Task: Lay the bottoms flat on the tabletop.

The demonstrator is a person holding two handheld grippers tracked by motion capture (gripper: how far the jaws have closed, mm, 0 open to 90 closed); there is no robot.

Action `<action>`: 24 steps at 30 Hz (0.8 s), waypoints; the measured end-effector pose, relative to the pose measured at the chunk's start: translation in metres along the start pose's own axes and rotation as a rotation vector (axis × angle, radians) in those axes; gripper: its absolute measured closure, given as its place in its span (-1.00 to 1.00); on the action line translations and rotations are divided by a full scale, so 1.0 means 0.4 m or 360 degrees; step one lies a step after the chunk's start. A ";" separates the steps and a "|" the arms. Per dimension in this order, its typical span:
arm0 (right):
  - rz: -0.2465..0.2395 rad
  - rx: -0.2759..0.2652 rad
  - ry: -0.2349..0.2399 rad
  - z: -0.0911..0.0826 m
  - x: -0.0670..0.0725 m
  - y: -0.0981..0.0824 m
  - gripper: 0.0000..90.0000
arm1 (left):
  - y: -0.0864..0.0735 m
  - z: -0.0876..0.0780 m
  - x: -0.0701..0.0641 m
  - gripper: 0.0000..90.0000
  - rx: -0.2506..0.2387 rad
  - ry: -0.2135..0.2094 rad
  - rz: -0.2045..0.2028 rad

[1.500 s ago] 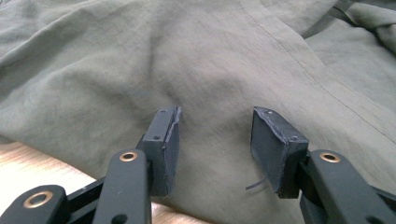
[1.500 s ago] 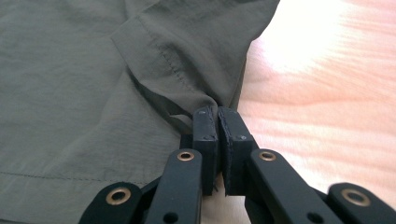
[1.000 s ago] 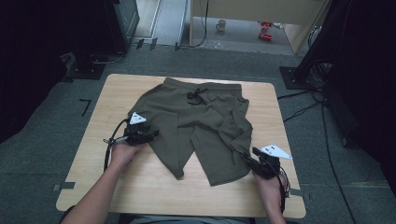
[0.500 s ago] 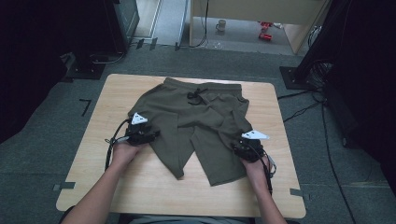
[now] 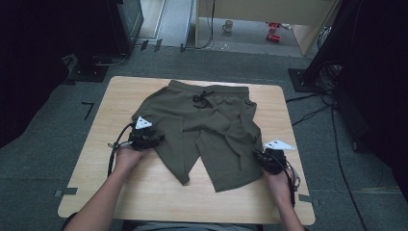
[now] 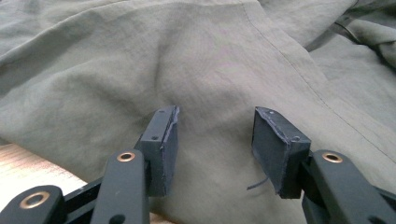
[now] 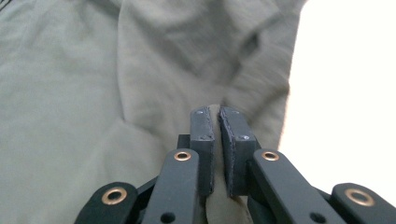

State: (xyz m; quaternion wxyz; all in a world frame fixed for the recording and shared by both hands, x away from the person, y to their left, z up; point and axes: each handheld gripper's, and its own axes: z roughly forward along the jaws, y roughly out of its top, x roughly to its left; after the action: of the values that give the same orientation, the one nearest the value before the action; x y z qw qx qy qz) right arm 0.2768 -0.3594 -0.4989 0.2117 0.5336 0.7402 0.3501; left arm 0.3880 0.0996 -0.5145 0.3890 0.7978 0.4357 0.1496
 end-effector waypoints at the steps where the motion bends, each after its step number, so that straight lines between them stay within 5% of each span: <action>1: 0.0006 0.0008 0.0002 -0.021 -0.009 -0.019 0.87 | 0.000 0.000 0.001 0.14 -0.0001 -0.0001 -0.0001; 14: -0.0014 0.0111 0.0028 -0.069 -0.024 -0.100 0.87 | -0.002 -0.003 0.001 0.14 -0.0001 0.0004 -0.0001; 21: 0.0029 0.0092 0.0066 -0.095 -0.022 -0.131 0.87 | 0.005 -0.005 0.000 0.14 0.0015 0.0007 -0.0015; 24: 0.0002 0.0026 0.0091 -0.107 -0.014 -0.125 0.69 | 0.023 -0.011 -0.010 0.14 -0.0051 0.0002 0.0003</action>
State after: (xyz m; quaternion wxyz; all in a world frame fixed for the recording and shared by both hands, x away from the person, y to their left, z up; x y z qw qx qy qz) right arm 0.2170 -0.3865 -0.5080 0.1859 0.5256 0.7484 0.3593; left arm 0.3884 0.0955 -0.5043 0.4012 0.7918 0.4327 0.1575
